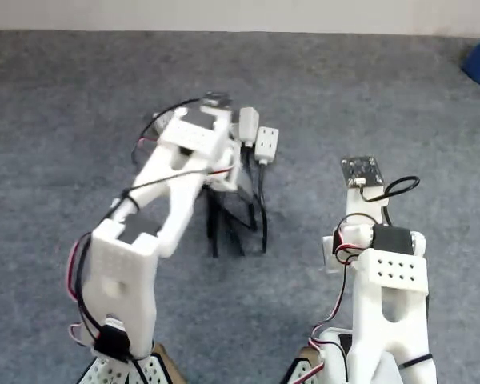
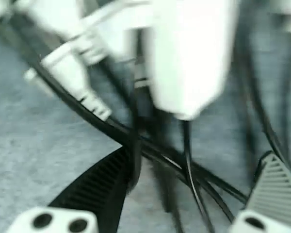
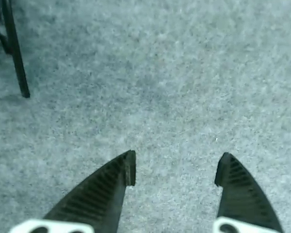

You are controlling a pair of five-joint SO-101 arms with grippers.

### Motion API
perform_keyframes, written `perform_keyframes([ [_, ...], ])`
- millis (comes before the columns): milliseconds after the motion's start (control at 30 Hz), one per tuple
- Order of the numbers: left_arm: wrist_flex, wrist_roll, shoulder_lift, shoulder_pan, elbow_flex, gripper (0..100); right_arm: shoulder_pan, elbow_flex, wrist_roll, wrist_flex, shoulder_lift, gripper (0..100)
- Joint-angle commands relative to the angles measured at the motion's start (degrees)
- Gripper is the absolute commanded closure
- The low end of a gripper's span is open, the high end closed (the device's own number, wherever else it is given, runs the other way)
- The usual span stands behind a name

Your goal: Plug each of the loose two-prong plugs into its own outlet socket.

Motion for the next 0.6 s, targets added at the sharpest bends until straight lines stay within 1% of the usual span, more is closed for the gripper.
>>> perform_keyframes([
  [0,5.89,-0.44,3.03,5.67,-11.03,62,-0.31,-0.31,0.18,0.31,-1.45,72.8],
  [267,7.21,-0.62,16.75,5.58,-20.44,62,-0.31,-0.31,0.18,1.36,-1.45,72.8],
  [367,10.73,-0.79,19.47,5.58,-25.8,62,-0.31,-0.31,0.18,1.36,-1.45,72.8],
  [433,12.57,-2.37,20.79,5.58,-29.41,62,-0.31,-0.31,0.18,1.36,-1.45,72.8],
  [567,14.07,-3.34,24.4,5.58,-33.27,63,-0.31,-0.31,0.18,1.45,-1.45,72.8],
])
